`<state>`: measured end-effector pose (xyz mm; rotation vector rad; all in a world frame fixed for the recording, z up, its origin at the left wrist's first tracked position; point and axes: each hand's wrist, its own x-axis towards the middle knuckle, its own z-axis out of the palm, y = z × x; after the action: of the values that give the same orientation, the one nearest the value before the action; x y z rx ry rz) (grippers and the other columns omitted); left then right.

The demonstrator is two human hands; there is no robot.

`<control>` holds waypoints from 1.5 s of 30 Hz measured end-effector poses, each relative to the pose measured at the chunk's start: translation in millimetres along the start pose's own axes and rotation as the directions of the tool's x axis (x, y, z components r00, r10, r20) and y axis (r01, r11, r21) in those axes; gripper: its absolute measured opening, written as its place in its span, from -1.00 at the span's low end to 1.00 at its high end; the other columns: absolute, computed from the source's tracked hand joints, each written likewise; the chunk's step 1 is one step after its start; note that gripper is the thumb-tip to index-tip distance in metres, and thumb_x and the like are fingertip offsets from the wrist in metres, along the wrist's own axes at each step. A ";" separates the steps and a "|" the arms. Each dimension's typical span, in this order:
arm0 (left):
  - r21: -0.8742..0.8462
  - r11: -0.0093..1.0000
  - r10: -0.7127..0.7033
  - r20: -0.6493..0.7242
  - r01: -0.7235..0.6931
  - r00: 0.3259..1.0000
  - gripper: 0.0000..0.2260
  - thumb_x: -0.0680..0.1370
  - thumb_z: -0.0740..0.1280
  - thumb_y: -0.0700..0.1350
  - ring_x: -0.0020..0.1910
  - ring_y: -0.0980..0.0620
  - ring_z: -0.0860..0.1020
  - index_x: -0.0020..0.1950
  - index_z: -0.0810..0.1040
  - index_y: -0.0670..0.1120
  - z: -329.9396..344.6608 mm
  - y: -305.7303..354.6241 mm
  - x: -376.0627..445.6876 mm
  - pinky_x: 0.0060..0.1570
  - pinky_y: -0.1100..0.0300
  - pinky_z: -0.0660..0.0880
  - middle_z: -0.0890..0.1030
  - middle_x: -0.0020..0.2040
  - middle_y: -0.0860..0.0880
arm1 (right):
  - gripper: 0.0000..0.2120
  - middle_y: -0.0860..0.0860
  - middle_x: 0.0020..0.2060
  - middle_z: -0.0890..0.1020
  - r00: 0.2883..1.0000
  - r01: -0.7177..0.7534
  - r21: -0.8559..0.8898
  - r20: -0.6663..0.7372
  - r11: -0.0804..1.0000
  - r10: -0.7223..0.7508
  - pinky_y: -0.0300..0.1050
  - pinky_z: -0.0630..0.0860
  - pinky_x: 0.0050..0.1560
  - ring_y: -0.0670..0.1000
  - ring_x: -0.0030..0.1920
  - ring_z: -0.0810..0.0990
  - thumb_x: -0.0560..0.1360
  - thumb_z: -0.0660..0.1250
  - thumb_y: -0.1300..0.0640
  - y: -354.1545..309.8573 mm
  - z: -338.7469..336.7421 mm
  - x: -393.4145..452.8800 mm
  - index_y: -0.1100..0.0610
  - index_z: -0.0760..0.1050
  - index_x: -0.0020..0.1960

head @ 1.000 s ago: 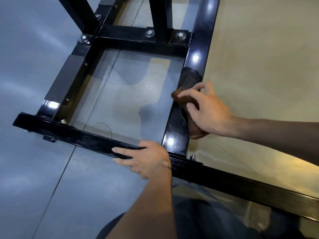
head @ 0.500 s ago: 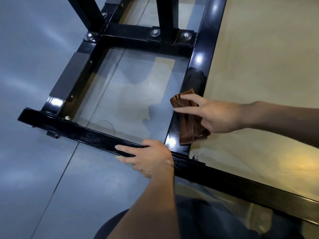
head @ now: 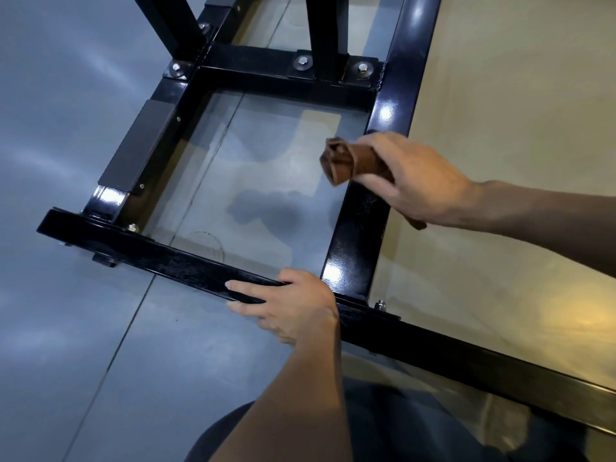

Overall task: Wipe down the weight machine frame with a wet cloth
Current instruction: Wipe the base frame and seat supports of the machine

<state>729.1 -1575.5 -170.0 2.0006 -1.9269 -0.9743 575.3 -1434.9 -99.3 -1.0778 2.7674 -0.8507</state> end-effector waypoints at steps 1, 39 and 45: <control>0.001 1.000 -0.001 0.001 0.001 1.000 -0.30 0.60 0.13 -0.03 0.18 -0.31 0.44 0.69 -0.12 0.00 -0.3 0.6 -0.2 0.11 -0.22 0.42 -0.03 0.66 -0.11 | -0.59 0.09 0.16 0.51 0.999 -0.047 -0.031 -0.025 0.998 0.047 0.07 0.49 0.06 0.19 0.04 0.55 0.63 0.29 -0.10 0.7 0.6 1.3 -0.01 0.35 0.42; -0.033 0.999 0.009 -0.036 -0.010 0.999 -0.39 0.67 0.09 -0.04 0.21 -0.36 0.46 0.69 -0.06 -0.01 2.8 0.0 0.7 0.11 -0.24 0.41 0.03 0.66 -0.13 | -0.52 -0.08 0.47 0.43 0.997 0.064 -0.336 0.066 0.940 -0.044 -0.03 0.55 -0.32 0.16 -0.08 0.57 0.57 0.35 0.07 -10.5 80.9 -46.0 -0.12 0.43 0.47; -0.018 1.000 0.025 -0.038 -0.026 0.999 -0.39 0.67 0.10 -0.04 0.18 -0.36 0.47 0.69 -0.06 -0.01 4.1 -0.6 0.3 0.07 -0.23 0.41 0.03 0.65 -0.14 | -0.48 -0.14 0.45 0.51 0.925 0.349 -0.260 0.250 0.901 -0.286 -0.20 0.39 -0.49 0.07 -0.24 0.53 0.46 0.48 0.07 -18.8 89.4 -83.2 -0.13 0.53 0.41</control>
<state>727.2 -1574.5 -173.5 1.9655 -1.9121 -0.9371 670.9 -1435.5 -177.4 -1.6041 2.6367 -0.3086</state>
